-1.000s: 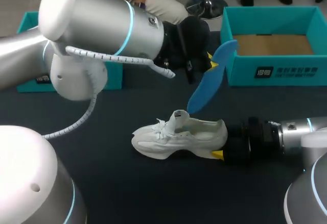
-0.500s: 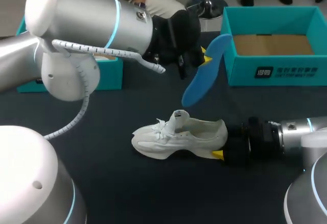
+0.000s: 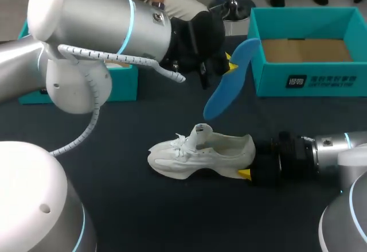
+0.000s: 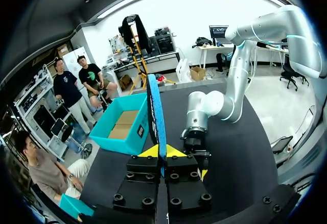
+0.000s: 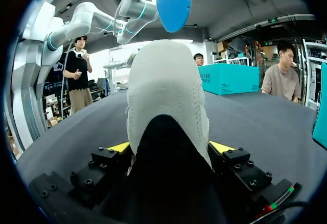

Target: Take the shoe out of the shoebox, open the shoe tongue, remove and reinsert the insole, then place the shoe into the shoebox

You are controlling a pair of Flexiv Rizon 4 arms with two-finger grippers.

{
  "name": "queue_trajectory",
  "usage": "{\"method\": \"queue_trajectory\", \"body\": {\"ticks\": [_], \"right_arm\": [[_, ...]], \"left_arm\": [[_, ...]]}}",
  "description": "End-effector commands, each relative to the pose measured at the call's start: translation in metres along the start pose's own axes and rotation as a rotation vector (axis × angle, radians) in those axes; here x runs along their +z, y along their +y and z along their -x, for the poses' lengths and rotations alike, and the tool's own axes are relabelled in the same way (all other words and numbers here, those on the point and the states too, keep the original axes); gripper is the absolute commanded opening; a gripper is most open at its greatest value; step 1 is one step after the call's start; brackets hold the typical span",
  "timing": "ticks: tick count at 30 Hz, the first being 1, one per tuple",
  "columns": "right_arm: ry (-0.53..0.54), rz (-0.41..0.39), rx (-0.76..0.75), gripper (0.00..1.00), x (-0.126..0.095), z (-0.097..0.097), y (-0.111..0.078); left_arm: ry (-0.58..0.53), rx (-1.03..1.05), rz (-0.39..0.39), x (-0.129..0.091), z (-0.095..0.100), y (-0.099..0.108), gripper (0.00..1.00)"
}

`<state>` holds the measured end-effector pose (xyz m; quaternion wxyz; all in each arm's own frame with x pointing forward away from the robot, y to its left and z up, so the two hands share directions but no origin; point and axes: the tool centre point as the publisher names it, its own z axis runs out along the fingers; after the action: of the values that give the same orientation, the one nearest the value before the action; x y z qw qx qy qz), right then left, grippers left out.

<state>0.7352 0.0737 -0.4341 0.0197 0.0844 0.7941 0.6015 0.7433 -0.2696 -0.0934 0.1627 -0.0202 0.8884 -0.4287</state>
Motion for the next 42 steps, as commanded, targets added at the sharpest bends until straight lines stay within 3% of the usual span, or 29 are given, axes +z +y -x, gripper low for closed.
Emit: {"method": "queue_trajectory", "body": {"ticks": [1,12,23,26,29,42], "right_arm": [[-0.003,-0.002,0.000,0.00,0.002,-0.001,-0.005],[-0.003,-0.002,0.000,0.00,0.002,-0.001,-0.005],[-0.003,-0.002,0.000,0.00,0.002,-0.001,-0.005],[-0.003,-0.002,0.000,0.00,0.002,-0.001,-0.005],[-0.003,-0.002,0.000,0.00,0.002,-0.001,-0.005],[-0.003,-0.002,0.000,0.00,0.002,-0.001,-0.005]], "left_arm": [[0.002,0.001,-0.004,0.000,0.000,0.002,0.00],[0.165,-0.098,-0.099,-0.029,0.034,-0.024,0.00],[0.278,-0.186,-0.188,-0.056,0.066,-0.031,0.00],[0.349,-0.220,-0.208,-0.062,0.078,-0.028,0.00],[0.524,-0.278,-0.244,-0.072,0.096,-0.025,0.00],[0.567,-0.340,-0.242,-0.091,0.140,-0.015,0.00]]}}
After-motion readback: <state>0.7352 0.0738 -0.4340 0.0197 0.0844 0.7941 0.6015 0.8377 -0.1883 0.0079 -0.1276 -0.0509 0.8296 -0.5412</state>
